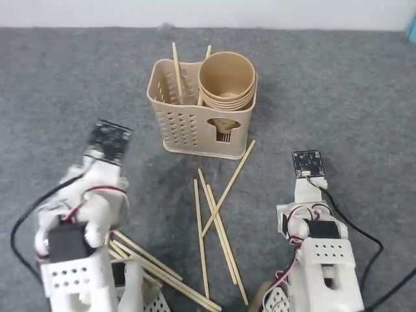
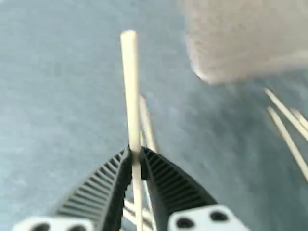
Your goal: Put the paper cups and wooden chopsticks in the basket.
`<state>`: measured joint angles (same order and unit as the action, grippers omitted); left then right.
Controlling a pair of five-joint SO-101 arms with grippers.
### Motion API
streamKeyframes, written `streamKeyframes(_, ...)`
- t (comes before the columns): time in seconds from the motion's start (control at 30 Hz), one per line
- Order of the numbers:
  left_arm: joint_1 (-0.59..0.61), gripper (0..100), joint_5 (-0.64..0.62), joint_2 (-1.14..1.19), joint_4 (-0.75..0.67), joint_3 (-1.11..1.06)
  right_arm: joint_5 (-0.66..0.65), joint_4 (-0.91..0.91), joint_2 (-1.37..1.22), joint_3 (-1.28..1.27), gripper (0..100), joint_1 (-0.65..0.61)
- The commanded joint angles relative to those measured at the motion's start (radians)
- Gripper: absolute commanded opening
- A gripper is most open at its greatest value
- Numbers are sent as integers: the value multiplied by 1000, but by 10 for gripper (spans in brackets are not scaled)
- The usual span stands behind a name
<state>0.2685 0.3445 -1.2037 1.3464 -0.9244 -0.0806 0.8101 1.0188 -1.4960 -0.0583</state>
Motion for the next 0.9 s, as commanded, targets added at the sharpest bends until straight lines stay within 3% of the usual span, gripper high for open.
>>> streamKeyframes(0.0, 68, 13, -163, -17, -278, 42, -20, 10, 22, 12, 6, 1)
streamKeyframes(0.23, 49, 13, -588, -11, -631, 130, -20, 10, 22, 11, 6, 4)
streamKeyframes(0.33, -12, 13, -703, -9, -789, 151, -20, 10, 22, 11, 6, 4)
streamKeyframes(0.6, -270, 13, -713, -5, -1229, 91, -20, 10, 22, 11, 6, 5)
streamKeyframes(0.87, -310, 13, -713, 298, -1257, 159, -20, 10, 22, 11, 6, 5)
